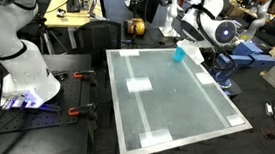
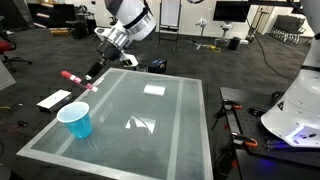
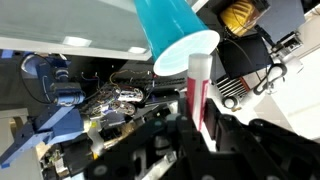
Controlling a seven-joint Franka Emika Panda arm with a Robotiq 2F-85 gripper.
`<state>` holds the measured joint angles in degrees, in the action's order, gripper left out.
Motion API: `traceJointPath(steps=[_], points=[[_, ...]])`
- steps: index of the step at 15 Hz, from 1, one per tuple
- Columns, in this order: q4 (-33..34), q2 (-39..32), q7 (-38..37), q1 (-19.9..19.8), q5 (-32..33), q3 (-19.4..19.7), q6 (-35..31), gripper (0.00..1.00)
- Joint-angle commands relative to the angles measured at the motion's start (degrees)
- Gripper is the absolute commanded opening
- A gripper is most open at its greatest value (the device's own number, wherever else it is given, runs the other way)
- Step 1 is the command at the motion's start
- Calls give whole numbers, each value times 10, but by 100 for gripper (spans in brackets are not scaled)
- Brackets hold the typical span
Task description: Put the red marker in the light blue cup
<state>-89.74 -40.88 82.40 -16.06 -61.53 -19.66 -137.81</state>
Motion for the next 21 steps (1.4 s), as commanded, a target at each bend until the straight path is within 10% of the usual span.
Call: traceJointPath(steps=[1, 21], points=[[21, -14, 93, 5, -81, 14, 55, 5], [39, -53, 362, 106, -319, 124, 148, 5]])
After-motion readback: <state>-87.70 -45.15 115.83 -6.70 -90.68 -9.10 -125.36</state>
